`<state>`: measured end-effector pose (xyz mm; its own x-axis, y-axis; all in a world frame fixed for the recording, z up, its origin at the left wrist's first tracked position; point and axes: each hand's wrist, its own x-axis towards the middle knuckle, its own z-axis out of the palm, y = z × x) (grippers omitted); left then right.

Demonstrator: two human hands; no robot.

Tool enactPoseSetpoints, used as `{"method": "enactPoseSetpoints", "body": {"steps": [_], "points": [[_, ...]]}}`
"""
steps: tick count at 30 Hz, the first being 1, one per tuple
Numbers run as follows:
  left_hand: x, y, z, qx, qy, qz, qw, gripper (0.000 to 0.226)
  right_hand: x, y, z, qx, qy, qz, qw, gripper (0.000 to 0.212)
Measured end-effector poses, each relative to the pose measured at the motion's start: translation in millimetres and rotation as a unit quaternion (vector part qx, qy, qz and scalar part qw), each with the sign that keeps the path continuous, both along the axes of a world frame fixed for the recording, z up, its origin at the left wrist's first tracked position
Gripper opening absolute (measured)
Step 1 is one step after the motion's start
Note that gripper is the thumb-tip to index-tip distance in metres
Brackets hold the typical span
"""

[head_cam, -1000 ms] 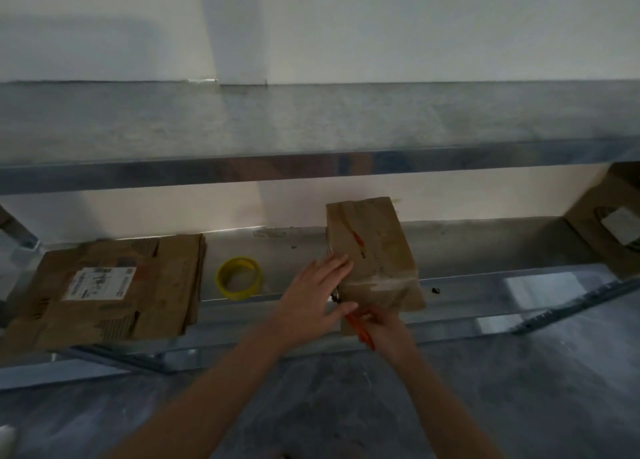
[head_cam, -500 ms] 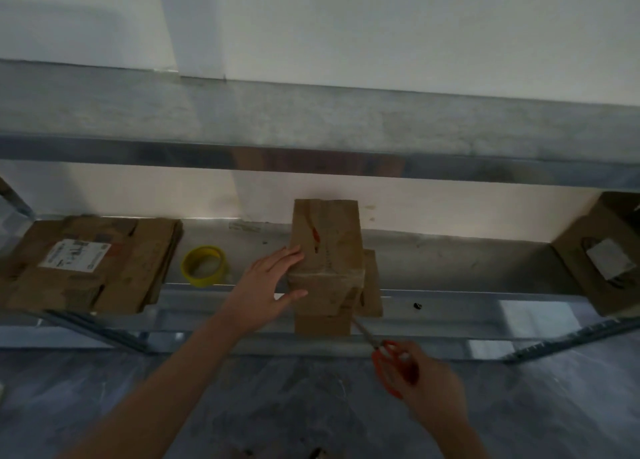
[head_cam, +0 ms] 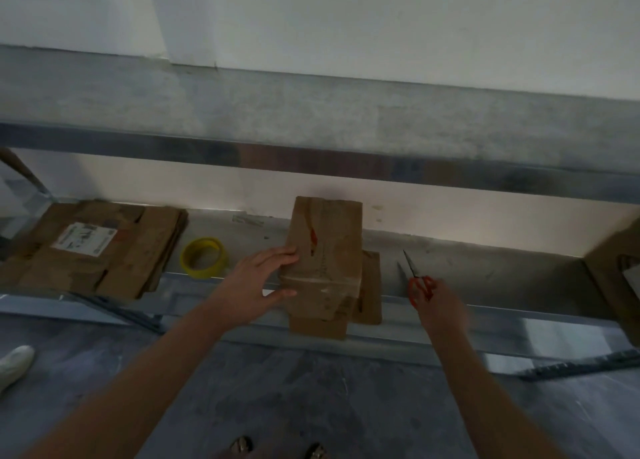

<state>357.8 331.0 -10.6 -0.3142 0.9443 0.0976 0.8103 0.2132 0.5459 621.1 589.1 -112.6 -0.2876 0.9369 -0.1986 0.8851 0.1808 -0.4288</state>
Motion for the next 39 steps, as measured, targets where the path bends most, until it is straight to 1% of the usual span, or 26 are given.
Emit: {"method": "enactPoseSetpoints", "body": {"steps": [2,4,6,8,9,10,11,12,13,14,15,16,18,20,22,24,26,30,32,36,39], "points": [[-1,3,3,0.004,-0.015,-0.007,1.0,0.06,-10,9,-4,0.0,-0.036,0.019,0.999,0.045],[-4,4,4,0.001,-0.017,-0.008,1.0,0.059,-16,13,-9,-0.021,-0.028,0.039,0.999,0.042],[-7,2,5,-0.007,-0.014,-0.008,1.0,0.06,-14,13,-12,-0.021,-0.026,0.075,0.997,0.044],[-7,0,5,-0.011,-0.003,-0.016,1.0,0.061,-7,8,-13,0.007,-0.11,0.16,0.981,0.048],[-7,-1,5,-0.009,0.001,-0.02,1.0,0.061,-3,4,-10,0.035,-0.16,0.213,0.963,0.05],[-7,-2,4,-0.005,0.002,-0.024,1.0,0.062,1,-1,-5,0.054,-0.18,0.241,0.952,0.052],[-8,-2,5,-0.004,0.001,-0.029,1.0,0.061,3,-9,3,0.069,-0.168,0.244,0.953,0.053],[-8,-2,5,-0.005,-0.003,-0.033,0.999,0.061,6,-20,12,0.082,-0.111,0.227,0.964,0.052],[-9,-2,6,-0.009,-0.009,-0.035,0.999,0.061,9,-34,20,0.089,-0.021,0.205,0.974,0.052],[-9,0,8,-0.014,-0.018,-0.039,0.999,0.059,10,-50,29,0.082,0.08,0.179,0.977,0.053],[-10,1,9,-0.022,-0.032,-0.044,0.998,0.058,10,-68,40,0.058,0.159,0.159,0.973,0.056],[-12,3,11,-0.03,-0.049,-0.051,0.997,0.056,7,-86,54,0.031,0.211,0.162,0.964,0.06],[-16,5,15,-0.046,-0.082,-0.071,0.993,0.051,-6,-118,78,-0.016,0.291,0.207,0.934,0.063],[-20,4,16,-0.049,-0.091,-0.083,0.991,0.048,-23,-132,93,-0.027,0.313,0.244,0.918,0.065],[-22,2,16,-0.047,-0.085,-0.094,0.991,0.049,-37,-133,101,-0.034,0.297,0.24,0.923,0.066],[-23,1,14,-0.049,-0.067,-0.111,0.99,0.053,-45,-130,104,-0.046,0.258,0.223,0.939,0.064],[-24,0,10,-0.045,-0.049,-0.104,0.992,0.055,-50,-127,103,-0.04,0.225,0.213,0.95,0.061],[-21,3,8,0.001,-0.122,-0.084,0.989,0.048,-53,-123,99,-0.025,0.221,0.179,0.958,0.054],[-19,3,9,0.023,-0.147,-0.064,0.987,0.049,-53,-122,96,-0.008,0.209,0.175,0.962,0.051],[-21,-1,6,0.012,-0.175,-0.051,0.983,0.055,-53,-120,95,0.045,0.16,0.182,0.969,0.046],[-25,-2,3,-0.01,-0.187,-0.028,0.982,0.052,-53,-119,95,0.061,0.137,0.19,0.97,0.047]]}}
